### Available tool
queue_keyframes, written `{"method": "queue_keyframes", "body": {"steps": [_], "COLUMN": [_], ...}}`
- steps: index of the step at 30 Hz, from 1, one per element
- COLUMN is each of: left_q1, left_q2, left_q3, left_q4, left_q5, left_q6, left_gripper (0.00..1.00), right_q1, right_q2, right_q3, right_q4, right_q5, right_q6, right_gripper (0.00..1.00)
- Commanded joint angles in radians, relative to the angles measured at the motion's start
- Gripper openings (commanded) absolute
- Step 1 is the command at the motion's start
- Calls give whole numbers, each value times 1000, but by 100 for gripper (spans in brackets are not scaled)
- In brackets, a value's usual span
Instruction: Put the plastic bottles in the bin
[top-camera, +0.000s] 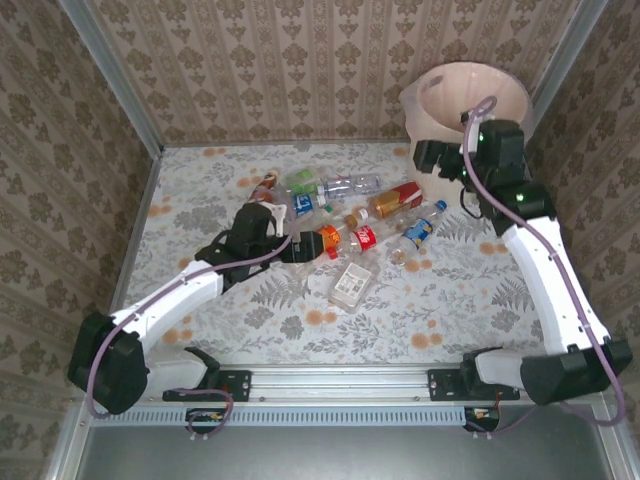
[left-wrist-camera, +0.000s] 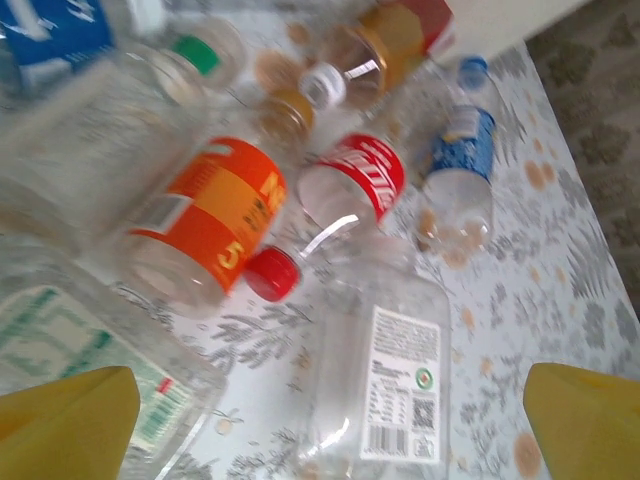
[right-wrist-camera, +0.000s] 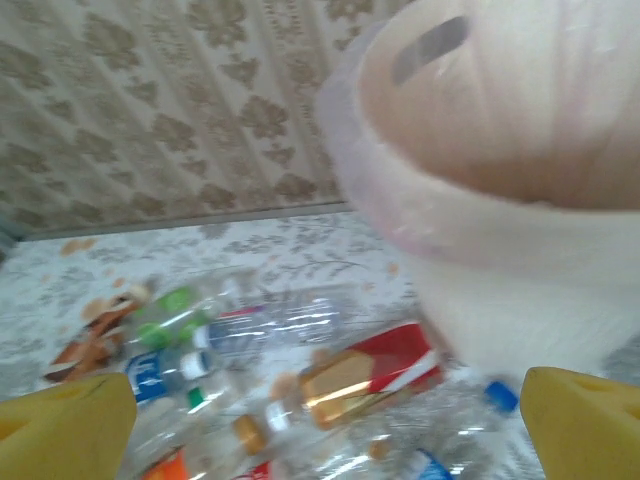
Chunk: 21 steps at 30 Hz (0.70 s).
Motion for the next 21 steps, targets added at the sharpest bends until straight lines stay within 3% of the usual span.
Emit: {"method": "queue_keyframes", "body": {"steps": [1,8,17,21], "left_q1": [-28,-101,-154,-170], "left_q2": [38,179,319,371], "left_q3": [26,81,143,173], "left_q4": [27,-36,-112,-126], "left_q5": [134,212,219,277], "left_q6": [62,176,255,266], "left_gripper": [100,100,100,100], "right_q1": [35,111,171,175], "right_q2": [-94,-194,-166,-130], "right_q3": [-166,-483,-680,-756], "right_q4": [152,234,223,302], "right_q5": [-55,-112,-162,-236], "right_q6": [155,344,503,584], "right_gripper": [100,100,100,100]}}
